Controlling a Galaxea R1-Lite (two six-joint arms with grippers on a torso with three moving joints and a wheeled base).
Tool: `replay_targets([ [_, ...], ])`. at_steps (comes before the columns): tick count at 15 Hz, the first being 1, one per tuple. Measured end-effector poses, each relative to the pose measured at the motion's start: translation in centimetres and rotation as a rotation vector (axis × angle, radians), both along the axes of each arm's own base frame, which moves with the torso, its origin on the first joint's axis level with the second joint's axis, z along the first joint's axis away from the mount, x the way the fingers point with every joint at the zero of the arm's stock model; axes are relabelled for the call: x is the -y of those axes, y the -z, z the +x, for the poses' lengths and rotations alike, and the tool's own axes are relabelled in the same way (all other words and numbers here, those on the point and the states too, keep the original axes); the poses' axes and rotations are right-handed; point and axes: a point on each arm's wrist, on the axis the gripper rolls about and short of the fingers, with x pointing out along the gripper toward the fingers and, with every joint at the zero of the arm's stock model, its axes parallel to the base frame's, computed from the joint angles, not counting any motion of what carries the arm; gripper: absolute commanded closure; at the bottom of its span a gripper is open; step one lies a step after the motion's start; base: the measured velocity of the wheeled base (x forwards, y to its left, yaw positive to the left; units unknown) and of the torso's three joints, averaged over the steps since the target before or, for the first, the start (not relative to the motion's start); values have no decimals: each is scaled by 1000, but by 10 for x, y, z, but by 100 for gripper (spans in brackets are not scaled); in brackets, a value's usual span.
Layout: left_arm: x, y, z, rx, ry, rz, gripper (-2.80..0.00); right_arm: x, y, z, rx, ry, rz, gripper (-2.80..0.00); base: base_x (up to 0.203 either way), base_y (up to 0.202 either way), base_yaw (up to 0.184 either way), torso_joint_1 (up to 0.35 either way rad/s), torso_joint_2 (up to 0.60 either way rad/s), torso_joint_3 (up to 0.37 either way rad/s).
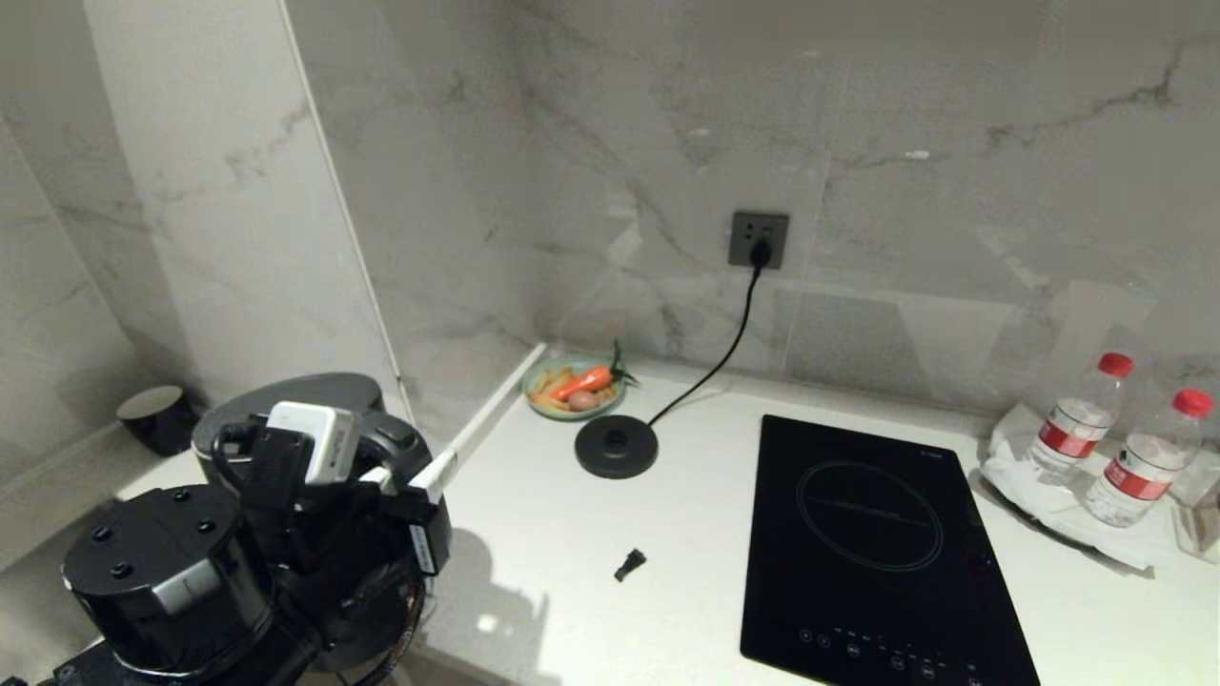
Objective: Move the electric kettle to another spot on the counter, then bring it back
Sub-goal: Place it on the power base
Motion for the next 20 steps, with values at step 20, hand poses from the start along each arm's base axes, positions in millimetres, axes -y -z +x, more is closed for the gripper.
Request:
replay_targets([
  [20,18,-6,15,28,7,-30,0,0,0,0,0,1,-1,0,1,3,-59,0,1,1],
])
